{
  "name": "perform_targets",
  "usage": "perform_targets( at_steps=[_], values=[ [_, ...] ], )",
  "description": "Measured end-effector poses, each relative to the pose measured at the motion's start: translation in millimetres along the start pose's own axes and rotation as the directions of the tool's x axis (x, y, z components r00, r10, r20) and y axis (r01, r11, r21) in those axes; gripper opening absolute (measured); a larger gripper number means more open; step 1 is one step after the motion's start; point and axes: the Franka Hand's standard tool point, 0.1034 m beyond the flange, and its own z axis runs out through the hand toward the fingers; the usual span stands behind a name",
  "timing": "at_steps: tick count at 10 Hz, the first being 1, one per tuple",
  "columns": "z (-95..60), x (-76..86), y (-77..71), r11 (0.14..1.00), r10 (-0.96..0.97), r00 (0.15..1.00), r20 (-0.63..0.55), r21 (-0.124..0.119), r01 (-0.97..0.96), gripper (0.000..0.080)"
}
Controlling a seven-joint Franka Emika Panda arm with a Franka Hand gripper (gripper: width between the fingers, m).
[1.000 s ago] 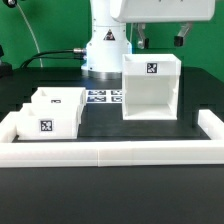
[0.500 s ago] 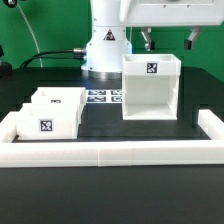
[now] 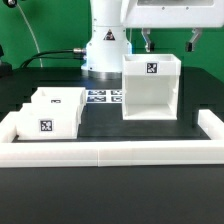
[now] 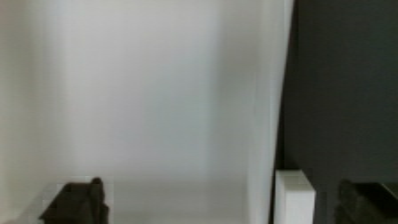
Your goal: Assemble drawer
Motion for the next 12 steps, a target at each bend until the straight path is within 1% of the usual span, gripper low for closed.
perform_targets(
  at_steps=[2, 3, 5, 6, 7, 9, 10, 11, 12],
  values=[
    [8.9, -4.3, -5.3, 0.998, 0.053, 0.999, -0.007, 0.027, -0.053, 0.0650],
    [16.1, -7.6, -7.9, 0.998, 0.058, 0.998, -0.013, 0.037, -0.058, 0.0650],
    [25.2, -9.6, -11.8, 0.998, 0.051, 0.998, -0.024, 0.044, -0.050, 0.0650],
    [26.3, -9.9, -11.8, 0.998, 0.048, 0.999, -0.022, 0.044, -0.047, 0.0528],
    [26.1, -9.8, -11.8, 0.998, 0.046, 0.999, -0.023, 0.044, -0.045, 0.0528],
    [26.3, -9.8, -11.8, 0.998, 0.045, 0.999, -0.023, 0.044, -0.044, 0.0253],
    [26.3, -9.8, -11.8, 0.998, 0.045, 0.999, -0.023, 0.044, -0.044, 0.0253],
    [26.3, -9.8, -11.8, 0.998, 0.045, 0.999, -0.023, 0.044, -0.044, 0.0079],
    [26.2, -9.8, -11.8, 0.998, 0.044, 0.999, -0.023, 0.044, -0.043, 0.0036]
  ],
)
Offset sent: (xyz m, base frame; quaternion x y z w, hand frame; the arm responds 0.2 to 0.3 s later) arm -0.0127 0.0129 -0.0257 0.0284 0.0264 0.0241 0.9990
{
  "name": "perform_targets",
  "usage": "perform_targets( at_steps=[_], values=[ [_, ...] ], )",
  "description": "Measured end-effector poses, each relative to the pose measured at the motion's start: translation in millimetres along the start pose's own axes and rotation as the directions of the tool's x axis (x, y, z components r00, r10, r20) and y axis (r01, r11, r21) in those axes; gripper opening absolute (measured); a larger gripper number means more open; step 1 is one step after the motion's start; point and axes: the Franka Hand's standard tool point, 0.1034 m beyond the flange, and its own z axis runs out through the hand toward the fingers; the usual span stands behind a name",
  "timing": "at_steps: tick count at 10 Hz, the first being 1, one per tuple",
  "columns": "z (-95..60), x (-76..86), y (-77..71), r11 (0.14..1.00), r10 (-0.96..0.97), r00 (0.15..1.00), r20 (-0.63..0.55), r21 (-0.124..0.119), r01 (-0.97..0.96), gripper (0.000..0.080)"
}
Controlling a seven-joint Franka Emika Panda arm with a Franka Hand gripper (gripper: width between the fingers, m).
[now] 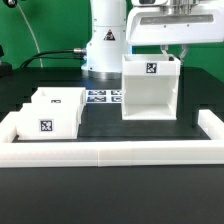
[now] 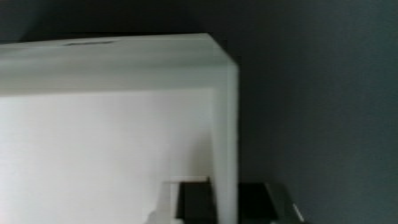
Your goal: Assemble drawer
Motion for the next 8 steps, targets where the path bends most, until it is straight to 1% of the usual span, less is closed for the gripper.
perform_targets(
  at_steps=[5, 6, 8],
  values=[
    [0.0, 0.0, 0.0, 1.000, 0.000, 1.000, 0.000, 0.000, 0.000, 0.0036],
    [0.0, 2.9, 1.2, 1.000, -0.029, 1.000, -0.001, 0.001, 0.029, 0.0036],
    [-0.2, 27.8, 3.1, 0.998, -0.066, 0.998, -0.019, 0.009, 0.067, 0.0037]
  ],
)
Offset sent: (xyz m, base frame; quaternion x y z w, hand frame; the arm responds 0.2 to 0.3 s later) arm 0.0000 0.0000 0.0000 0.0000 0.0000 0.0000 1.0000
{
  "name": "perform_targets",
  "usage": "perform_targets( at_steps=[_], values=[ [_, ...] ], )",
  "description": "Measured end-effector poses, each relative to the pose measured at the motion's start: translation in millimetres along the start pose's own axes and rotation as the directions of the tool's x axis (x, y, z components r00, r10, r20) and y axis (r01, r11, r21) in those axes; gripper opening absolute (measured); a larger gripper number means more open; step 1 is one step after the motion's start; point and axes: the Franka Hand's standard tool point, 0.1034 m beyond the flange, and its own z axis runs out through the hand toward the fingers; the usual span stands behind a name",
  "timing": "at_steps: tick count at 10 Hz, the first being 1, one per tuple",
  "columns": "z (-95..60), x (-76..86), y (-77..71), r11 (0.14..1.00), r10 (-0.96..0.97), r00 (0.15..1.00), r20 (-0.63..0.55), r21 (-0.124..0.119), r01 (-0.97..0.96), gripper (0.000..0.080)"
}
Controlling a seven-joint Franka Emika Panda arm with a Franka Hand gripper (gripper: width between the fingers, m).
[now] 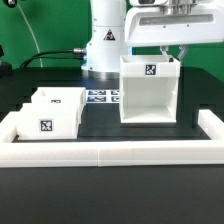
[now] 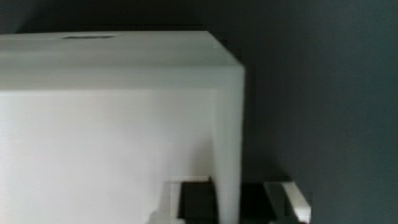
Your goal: Assemble drawer
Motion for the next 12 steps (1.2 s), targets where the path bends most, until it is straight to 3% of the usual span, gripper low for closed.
perform_targets(
  at_steps=[6, 9, 12],
  values=[
    [0.9, 104.4, 11.9, 0.998, -0.053, 0.989, -0.135, 0.024, 0.057, 0.0038],
    [0.2, 108.3, 12.1, 0.998, -0.052, 0.987, -0.154, 0.026, 0.057, 0.0038],
    [-1.9, 111.0, 9.3, 0.995, 0.093, 0.983, -0.158, 0.062, -0.084, 0.0038]
  ],
)
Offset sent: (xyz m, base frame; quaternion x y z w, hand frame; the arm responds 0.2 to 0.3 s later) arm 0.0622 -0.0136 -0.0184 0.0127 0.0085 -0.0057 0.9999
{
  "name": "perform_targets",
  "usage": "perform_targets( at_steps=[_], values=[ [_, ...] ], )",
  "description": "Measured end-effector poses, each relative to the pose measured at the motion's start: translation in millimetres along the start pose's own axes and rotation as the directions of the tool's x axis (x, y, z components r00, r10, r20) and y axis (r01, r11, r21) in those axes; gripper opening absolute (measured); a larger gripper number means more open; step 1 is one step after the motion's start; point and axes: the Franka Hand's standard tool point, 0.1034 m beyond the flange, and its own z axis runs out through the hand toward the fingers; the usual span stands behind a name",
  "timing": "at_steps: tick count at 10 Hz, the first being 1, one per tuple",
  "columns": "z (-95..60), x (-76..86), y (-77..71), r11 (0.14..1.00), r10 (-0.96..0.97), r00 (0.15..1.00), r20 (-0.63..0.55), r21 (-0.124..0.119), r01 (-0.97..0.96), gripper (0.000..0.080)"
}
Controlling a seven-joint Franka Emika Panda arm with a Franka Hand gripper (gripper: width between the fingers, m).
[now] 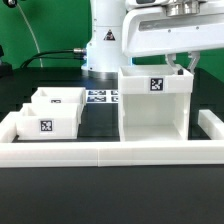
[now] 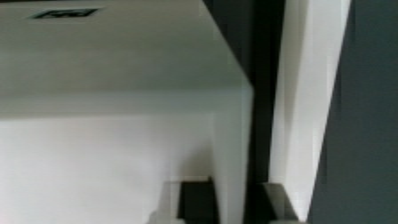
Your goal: Assemble drawer
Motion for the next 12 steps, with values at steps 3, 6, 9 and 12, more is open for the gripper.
perform_targets(
  at_steps=[3, 6, 9, 12],
  values=[
    [3.0, 1.6, -0.9, 0.950, 0.311, 0.950, -0.025, 0.020, -0.310, 0.0045],
    [-2.2, 13.3, 18.7, 0.900, 0.437, 0.898, -0.046, 0.015, -0.436, 0.0048],
    [-3.7, 14.6, 9.8, 0.799, 0.601, 0.799, -0.036, 0.050, -0.599, 0.0048],
    [-4.4, 10.4, 5.2, 0.555, 0.831, 0.556, 0.012, 0.054, -0.830, 0.0048]
  ],
)
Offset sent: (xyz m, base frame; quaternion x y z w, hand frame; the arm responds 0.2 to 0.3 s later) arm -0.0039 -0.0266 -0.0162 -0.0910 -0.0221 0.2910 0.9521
